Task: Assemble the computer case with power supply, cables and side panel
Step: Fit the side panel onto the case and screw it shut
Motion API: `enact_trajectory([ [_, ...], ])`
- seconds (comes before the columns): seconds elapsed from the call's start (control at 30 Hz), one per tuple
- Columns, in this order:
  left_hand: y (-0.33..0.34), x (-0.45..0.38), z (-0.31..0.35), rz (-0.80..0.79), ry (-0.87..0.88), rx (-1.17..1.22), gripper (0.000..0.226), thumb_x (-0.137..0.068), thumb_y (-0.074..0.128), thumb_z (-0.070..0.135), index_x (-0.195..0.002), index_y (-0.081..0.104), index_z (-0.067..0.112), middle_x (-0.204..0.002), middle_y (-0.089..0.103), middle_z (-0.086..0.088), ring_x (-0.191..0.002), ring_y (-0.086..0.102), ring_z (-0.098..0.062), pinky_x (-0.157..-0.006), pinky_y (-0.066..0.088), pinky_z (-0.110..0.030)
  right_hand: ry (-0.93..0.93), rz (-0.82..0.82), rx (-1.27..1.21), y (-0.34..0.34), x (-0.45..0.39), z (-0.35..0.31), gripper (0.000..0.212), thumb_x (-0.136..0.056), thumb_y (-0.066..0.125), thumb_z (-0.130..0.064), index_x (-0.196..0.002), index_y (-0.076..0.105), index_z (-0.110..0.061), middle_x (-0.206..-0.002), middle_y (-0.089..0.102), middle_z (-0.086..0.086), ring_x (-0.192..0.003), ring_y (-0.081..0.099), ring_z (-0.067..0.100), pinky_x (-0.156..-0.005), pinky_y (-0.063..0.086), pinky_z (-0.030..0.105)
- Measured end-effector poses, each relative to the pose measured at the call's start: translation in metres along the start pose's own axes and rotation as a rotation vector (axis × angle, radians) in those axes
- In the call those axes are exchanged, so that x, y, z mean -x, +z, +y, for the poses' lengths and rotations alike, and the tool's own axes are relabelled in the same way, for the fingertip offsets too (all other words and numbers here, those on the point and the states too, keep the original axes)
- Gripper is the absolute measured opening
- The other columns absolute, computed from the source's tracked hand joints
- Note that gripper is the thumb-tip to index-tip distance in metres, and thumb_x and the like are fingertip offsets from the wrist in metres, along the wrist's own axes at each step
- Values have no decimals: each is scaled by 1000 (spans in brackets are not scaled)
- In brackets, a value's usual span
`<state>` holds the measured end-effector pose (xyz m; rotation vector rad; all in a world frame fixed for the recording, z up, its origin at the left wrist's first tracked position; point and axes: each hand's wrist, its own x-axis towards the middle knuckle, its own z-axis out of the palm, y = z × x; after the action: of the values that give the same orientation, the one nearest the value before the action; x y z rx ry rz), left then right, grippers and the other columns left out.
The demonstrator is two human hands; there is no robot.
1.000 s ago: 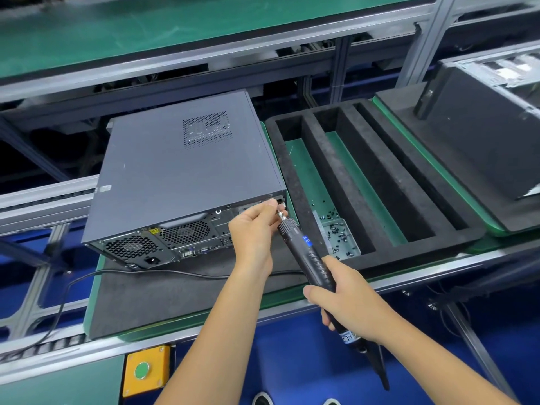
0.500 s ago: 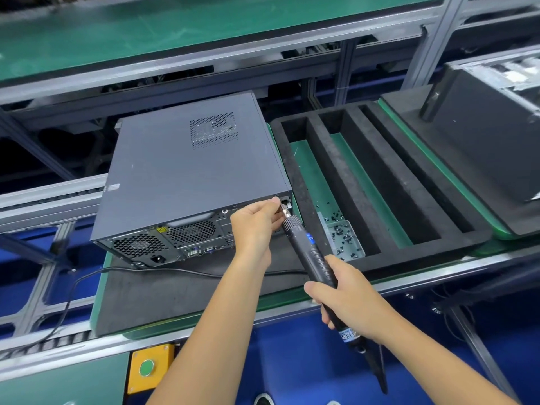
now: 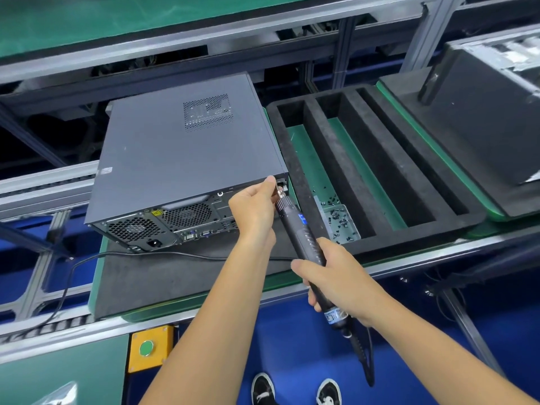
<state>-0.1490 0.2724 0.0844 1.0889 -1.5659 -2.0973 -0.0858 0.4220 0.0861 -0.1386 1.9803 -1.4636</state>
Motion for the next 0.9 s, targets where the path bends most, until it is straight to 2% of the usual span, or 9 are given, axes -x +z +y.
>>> enact_trajectory([
  [0.13,1,2,0,19,-31,7,22,-85,72,20,-66,67,9,-73,61,-7,-67,50,-20,-66,44,-34,3,20,-40,6,2,-4,24,-90,65,-33,-97,52,-14,-75,58,5,-49,59,17,-50,50,29],
  [0.3,-2,1,0,-5,-22,-18,16,-83,74,21,-73,70,10,-74,66,-4,-70,57,-19,-76,52,-36,-1,31,-32,8,1,-5,27,-91,64,-36,-100,53,-14,-78,59,5,-50,59,16,-51,52,29],
  [0.43,-6,-2,0,-28,-27,-22,13,-84,73,19,-76,70,10,-74,69,-2,-70,61,-17,-72,52,-32,-12,48,-8,10,1,-6,28,-88,68,-38,-96,53,-16,-77,59,5,-50,61,17,-52,54,33],
  [0.53,-6,-5,4,-31,-25,-13,14,-84,72,14,-72,68,9,-69,70,1,-68,66,-15,-65,55,-26,-46,103,44,11,0,-10,32,-85,72,-38,-89,49,-16,-73,58,3,-52,59,19,-49,49,31],
  [0.67,-7,-6,5,-39,-4,-62,17,-84,72,13,-68,66,10,-64,69,3,-66,65,-14,-59,53,-23,-74,137,187,12,-3,-11,32,-83,72,-41,-90,50,-18,-75,58,0,-58,56,16,-55,50,32],
  [0.73,-7,-6,5,-40,16,-83,19,-84,71,14,-66,65,11,-65,68,2,-67,63,-16,-63,54,-27,-65,94,102,9,-3,-10,43,-76,79,-44,-92,52,-14,-71,57,0,-55,56,17,-53,50,34],
  [0.8,-6,-5,1,-28,69,-142,25,-85,70,17,-61,64,13,-61,64,4,-63,57,-15,-68,51,-30,-52,8,-19,2,-1,-5,55,-68,87,-43,-96,51,-12,-63,56,0,-50,55,18,-49,48,30],
  [0.9,0,2,-7,-84,172,-275,31,-85,66,18,-55,63,12,-55,59,5,-57,50,-14,-65,50,-31,-33,-75,-114,-16,6,8,57,-64,89,-34,-101,51,-13,-62,57,8,-49,53,23,-49,48,32],
])
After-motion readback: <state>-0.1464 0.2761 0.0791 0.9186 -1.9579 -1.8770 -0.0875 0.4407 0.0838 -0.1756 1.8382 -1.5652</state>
